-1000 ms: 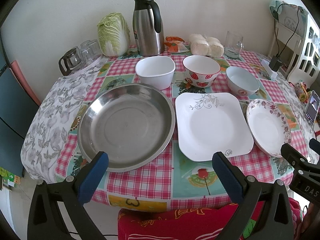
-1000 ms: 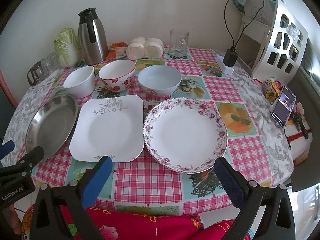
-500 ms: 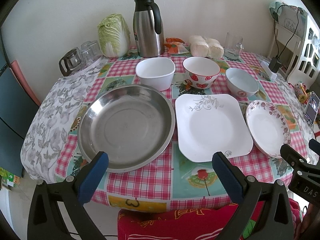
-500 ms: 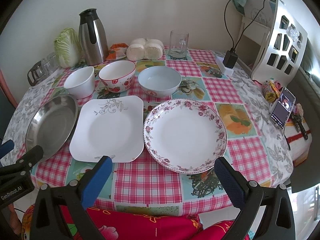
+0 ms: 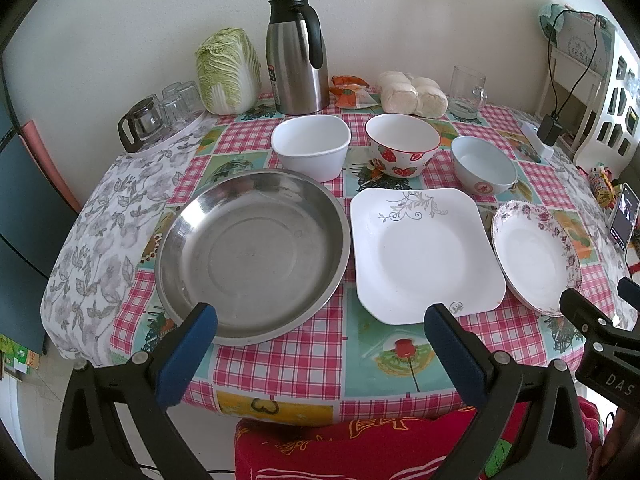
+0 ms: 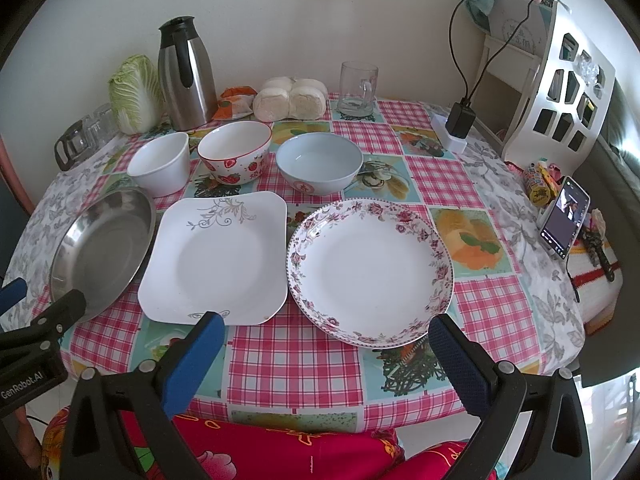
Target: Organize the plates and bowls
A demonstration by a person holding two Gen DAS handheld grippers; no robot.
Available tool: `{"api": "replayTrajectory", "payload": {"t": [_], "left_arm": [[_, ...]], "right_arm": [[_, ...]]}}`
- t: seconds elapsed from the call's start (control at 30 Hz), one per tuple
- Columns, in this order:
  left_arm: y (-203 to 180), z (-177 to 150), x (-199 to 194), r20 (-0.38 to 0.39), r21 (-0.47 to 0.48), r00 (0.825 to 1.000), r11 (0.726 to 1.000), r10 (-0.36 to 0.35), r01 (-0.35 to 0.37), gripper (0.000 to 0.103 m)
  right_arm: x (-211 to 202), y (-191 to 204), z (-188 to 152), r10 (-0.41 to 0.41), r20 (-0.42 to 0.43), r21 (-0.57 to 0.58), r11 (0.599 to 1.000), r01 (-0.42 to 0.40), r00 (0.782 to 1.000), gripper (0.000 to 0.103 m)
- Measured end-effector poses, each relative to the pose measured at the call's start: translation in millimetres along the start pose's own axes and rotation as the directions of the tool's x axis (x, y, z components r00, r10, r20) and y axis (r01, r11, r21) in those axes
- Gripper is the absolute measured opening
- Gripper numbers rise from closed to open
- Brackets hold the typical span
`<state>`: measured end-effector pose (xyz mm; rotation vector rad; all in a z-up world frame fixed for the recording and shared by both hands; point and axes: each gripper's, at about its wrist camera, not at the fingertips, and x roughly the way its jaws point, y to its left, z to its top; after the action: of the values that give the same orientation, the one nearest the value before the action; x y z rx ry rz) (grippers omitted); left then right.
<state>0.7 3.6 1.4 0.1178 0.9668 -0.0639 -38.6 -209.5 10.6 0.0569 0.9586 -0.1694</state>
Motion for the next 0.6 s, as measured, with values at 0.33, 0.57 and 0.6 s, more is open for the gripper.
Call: {"api": "replayTrajectory", "payload": {"t": [0.33, 0.57, 0.6], "left_arm": [[2.2, 0.5, -2.0, 0.009, -0.013, 1.0, 1.0, -0.019, 0.02, 0.103], [14.0, 4.0, -3.0, 0.027, -0.052, 0.997, 0.996, -0.071, 0.072, 0.103], [16.0, 3.9, -3.5, 0.032, -0.053, 0.997, 0.996, -0.069, 0.071, 0.103]], "right_arm": [[-1.5, 0.7, 1.8, 0.015, 0.0, -0.016, 1.0, -0.015, 1.0, 0.103], [1.9, 6.8, 4.8, 0.047, -0.014, -0.054, 0.997, -0.047, 0.999, 0.103], [2.1, 8.1, 4.3, 0.049, -0.013, -0.057, 0.997, -0.049, 0.999, 0.103]]}}
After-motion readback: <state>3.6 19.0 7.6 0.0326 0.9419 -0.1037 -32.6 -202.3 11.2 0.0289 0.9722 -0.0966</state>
